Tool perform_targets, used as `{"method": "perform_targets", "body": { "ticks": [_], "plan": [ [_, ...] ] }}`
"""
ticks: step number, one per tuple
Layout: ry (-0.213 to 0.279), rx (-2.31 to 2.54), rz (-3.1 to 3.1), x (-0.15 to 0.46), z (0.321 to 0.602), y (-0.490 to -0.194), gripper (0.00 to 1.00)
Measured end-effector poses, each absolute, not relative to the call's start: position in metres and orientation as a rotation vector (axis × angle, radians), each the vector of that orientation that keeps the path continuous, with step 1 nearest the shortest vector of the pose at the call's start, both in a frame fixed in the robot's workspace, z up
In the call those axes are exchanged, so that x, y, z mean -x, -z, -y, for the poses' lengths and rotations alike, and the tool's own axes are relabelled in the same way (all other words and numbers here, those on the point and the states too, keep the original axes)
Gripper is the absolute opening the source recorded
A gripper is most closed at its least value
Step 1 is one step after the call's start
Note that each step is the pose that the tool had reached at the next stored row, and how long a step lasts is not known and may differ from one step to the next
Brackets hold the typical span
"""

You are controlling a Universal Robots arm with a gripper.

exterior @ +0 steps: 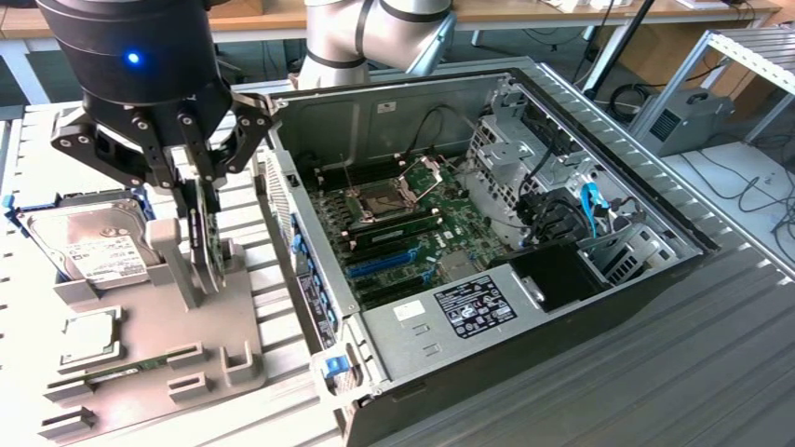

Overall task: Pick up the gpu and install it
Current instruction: 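Pick up the gpu and move the gpu toward the slot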

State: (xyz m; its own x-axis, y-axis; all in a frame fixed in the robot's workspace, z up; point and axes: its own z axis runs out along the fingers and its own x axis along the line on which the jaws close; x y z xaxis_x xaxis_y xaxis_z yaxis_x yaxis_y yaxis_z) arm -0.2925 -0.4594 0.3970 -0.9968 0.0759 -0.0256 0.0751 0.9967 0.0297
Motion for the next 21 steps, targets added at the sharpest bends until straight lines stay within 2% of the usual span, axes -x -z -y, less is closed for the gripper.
{"method": "perform_targets", "body": {
  "ticks": [21],
  "plan": [
    [-0.045,-0.118,-3.112,0.2925,0.4594,-0.4019,0.26]
  ]
}}
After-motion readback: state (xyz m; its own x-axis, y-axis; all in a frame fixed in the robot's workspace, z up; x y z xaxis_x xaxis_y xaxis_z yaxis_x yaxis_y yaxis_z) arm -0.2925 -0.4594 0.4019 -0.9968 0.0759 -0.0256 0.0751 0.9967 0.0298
